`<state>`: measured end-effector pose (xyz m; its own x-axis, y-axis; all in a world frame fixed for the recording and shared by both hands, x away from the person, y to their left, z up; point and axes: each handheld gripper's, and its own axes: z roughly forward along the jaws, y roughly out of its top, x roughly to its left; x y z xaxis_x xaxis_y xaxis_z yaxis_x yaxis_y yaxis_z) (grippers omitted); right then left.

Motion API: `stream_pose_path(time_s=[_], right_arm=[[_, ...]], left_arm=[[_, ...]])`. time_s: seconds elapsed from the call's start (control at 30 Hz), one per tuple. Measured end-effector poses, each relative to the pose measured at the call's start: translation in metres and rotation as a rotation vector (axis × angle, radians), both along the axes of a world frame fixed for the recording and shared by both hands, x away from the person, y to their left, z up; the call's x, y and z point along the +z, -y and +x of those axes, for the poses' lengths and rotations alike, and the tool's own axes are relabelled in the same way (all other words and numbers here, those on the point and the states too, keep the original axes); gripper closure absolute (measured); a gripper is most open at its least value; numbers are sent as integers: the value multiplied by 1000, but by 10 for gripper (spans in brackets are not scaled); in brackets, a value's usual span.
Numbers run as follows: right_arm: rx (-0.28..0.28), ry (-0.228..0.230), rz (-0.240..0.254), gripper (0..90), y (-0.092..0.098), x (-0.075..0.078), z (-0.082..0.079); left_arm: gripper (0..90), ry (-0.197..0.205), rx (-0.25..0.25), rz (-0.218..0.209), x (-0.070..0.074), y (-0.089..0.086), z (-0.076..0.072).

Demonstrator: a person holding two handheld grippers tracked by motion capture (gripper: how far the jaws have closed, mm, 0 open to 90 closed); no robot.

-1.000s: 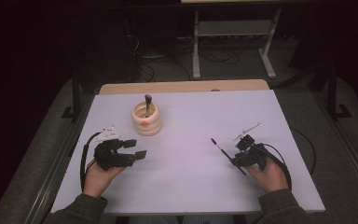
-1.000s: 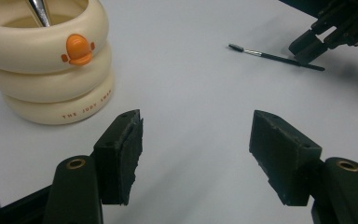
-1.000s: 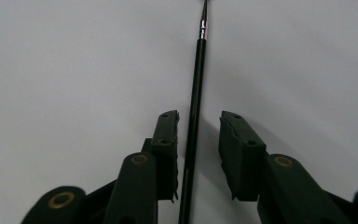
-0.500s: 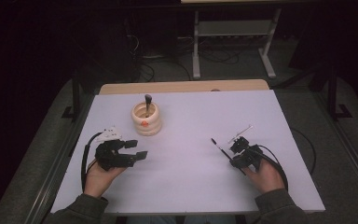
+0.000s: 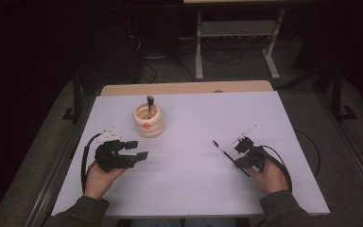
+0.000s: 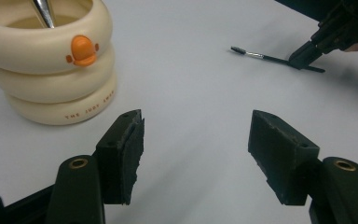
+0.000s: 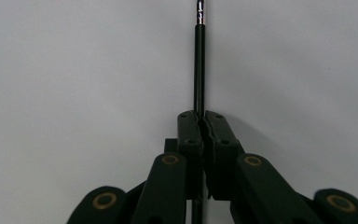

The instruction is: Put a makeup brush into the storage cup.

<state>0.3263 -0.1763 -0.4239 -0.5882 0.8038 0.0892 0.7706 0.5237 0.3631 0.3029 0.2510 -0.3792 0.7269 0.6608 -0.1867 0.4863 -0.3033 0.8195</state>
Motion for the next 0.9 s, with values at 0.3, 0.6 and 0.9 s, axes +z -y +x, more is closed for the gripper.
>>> stream_pose_path(time_s=[0.3, 0.6, 0.9], right_arm=[[-20, 21, 80, 850, 7, 7, -3], [15, 59, 134, 850, 8, 17, -10], [54, 110, 181, 850, 2, 31, -17]], left_arm=[[349, -1, -8, -4, 1, -1, 0], [364, -12, -47, 9, 0, 10, 1], [368, -24, -76, -15, 3, 16, 3]])
